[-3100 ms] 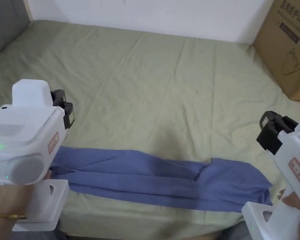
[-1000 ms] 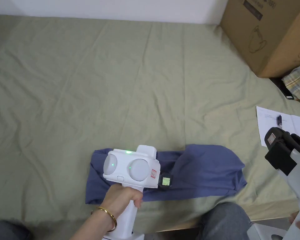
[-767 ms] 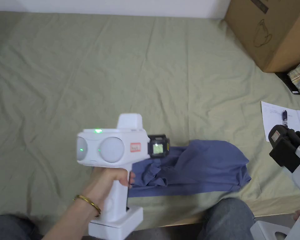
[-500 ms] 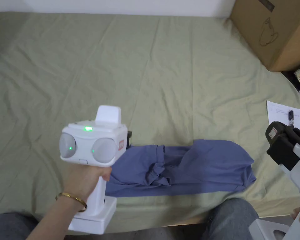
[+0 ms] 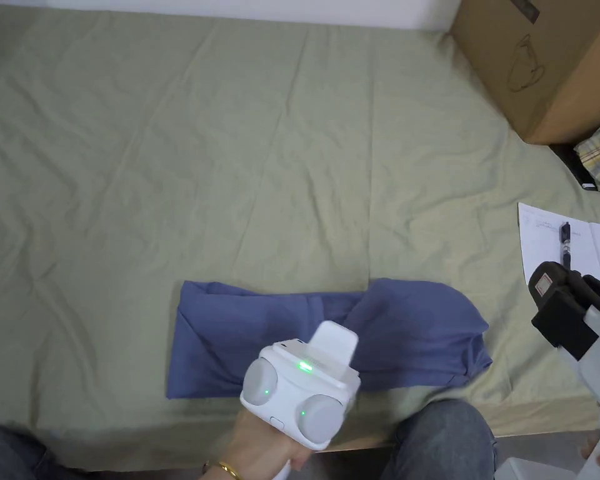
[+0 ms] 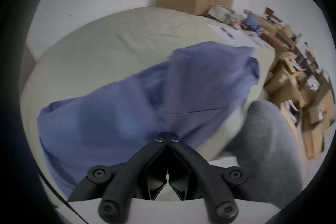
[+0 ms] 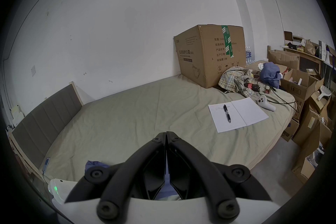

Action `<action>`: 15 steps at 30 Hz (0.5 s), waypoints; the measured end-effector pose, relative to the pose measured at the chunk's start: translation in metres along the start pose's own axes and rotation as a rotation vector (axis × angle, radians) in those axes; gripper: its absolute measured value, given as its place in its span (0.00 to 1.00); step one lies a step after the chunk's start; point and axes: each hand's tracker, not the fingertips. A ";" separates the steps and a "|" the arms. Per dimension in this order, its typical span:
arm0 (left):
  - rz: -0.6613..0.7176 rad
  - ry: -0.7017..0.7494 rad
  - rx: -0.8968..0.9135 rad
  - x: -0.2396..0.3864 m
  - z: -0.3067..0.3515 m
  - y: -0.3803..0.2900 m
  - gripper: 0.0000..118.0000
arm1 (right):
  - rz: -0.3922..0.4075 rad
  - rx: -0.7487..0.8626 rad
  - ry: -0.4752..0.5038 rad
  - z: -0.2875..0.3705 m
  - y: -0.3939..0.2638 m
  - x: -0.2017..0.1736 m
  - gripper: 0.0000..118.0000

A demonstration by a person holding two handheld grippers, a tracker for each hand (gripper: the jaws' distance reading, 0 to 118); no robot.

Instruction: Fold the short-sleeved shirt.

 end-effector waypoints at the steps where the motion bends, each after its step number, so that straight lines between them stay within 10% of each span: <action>1: 0.014 -0.058 -0.002 0.005 0.001 0.002 0.00 | -0.002 0.002 0.000 0.000 0.000 -0.001 0.00; 6: 0.074 -0.096 0.194 -0.005 0.048 0.021 0.02 | -0.010 0.010 0.020 0.000 0.003 -0.003 0.00; 8: 0.113 -0.078 0.273 -0.029 0.073 0.028 0.24 | -0.003 0.006 0.032 -0.002 0.004 -0.006 0.00; 11: 0.271 -0.048 0.329 -0.081 0.104 0.032 0.88 | 0.002 0.010 0.047 -0.003 0.005 -0.012 0.00; 15: 0.452 -0.035 0.358 -0.165 0.117 0.015 1.00 | 0.008 0.009 0.069 -0.003 0.005 -0.024 0.00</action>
